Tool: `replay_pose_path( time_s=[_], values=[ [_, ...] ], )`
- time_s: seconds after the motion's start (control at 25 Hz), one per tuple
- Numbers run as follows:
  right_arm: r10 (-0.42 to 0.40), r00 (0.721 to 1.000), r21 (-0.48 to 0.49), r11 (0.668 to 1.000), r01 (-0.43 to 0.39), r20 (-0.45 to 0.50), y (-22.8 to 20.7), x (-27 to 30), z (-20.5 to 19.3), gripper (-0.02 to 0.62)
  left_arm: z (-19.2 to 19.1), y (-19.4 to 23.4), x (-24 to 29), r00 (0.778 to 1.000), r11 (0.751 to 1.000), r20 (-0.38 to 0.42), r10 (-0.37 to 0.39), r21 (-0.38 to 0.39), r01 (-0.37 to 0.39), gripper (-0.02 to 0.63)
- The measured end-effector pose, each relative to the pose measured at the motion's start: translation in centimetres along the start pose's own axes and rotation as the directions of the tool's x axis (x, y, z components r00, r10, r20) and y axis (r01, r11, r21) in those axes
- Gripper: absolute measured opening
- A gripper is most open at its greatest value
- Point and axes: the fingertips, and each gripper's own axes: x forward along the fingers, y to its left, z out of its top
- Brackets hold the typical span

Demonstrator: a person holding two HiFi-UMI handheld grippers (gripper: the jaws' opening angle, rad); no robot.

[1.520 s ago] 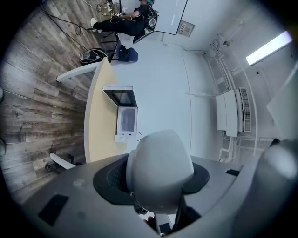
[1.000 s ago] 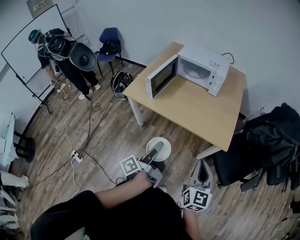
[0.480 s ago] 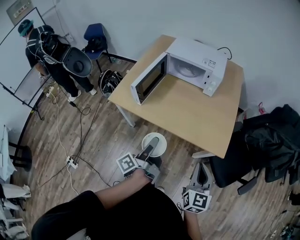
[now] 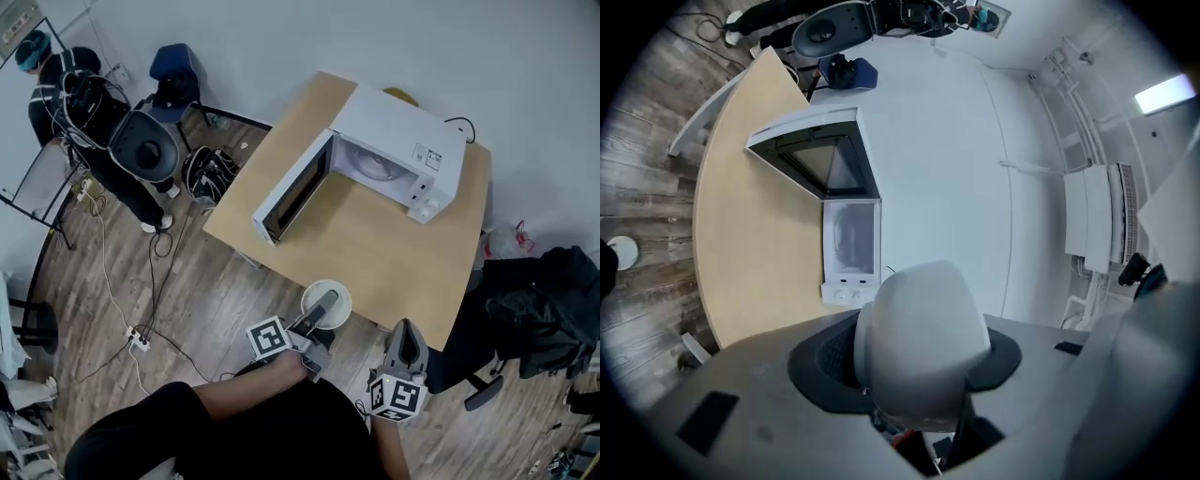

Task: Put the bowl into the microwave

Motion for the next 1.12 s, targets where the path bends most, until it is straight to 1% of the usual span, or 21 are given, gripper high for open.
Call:
replay_pose_path(
  time_s=[0.08,0.16,0.32,0.4,0.52,0.56,0.68,0.8,0.88,1.0,1.12],
  values=[
    [-0.010,1.000,-0.002,1.000,0.010,0.009,0.1,1.9,1.0,0.060,1.2,0.2,1.4,1.000,1.000,-0.014,0.013,0.004,-0.013,0.221],
    [-0.022,1.000,-0.001,1.000,0.022,0.012,0.1,3.7,1.7,0.060,2.2,0.0,2.9,1.000,1.000,-0.026,0.010,0.003,-0.010,0.221],
    [-0.044,0.999,-0.007,0.999,0.045,0.020,-0.1,6.7,2.4,0.060,3.6,-0.1,5.6,0.999,1.000,-0.044,-0.001,0.000,0.001,0.221],
    [-0.050,0.999,-0.004,0.999,0.050,0.020,-0.1,8.0,2.4,0.060,4.3,0.4,6.8,0.999,1.000,-0.041,0.006,-0.003,-0.006,0.221],
    [-0.052,0.999,0.003,0.999,0.052,0.011,0.0,9.6,2.5,0.060,5.2,1.4,8.3,0.999,0.999,-0.032,0.028,-0.040,-0.029,0.221],
    [-0.054,0.999,0.003,0.999,0.053,0.008,0.1,10.0,2.5,0.060,5.3,1.6,8.9,0.999,0.999,-0.034,0.028,-0.046,-0.030,0.221],
    [-0.059,0.998,-0.006,0.998,0.059,0.004,-0.2,11.2,2.6,0.060,5.1,1.4,10.7,0.999,1.000,-0.050,0.007,-0.026,-0.008,0.221],
    [-0.075,0.997,0.005,0.997,0.075,-0.003,-1.4,12.3,2.6,0.060,4.7,2.2,12.2,0.998,0.999,-0.062,0.027,-0.016,-0.028,0.221],
    [-0.092,0.996,0.008,0.996,0.092,0.000,-2.0,12.7,2.9,0.060,4.4,2.6,13.0,0.997,0.998,-0.071,0.039,-0.036,-0.042,0.221],
    [-0.104,0.995,-0.009,0.994,0.104,0.006,-1.9,13.3,3.3,0.060,4.4,2.6,13.7,0.995,0.998,-0.089,0.044,-0.039,-0.047,0.221],
    [-0.100,0.995,-0.021,0.995,0.100,0.000,-1.2,14.0,3.3,0.060,4.8,2.7,14.3,0.995,0.998,-0.090,0.040,-0.039,-0.044,0.221]
  ],
)
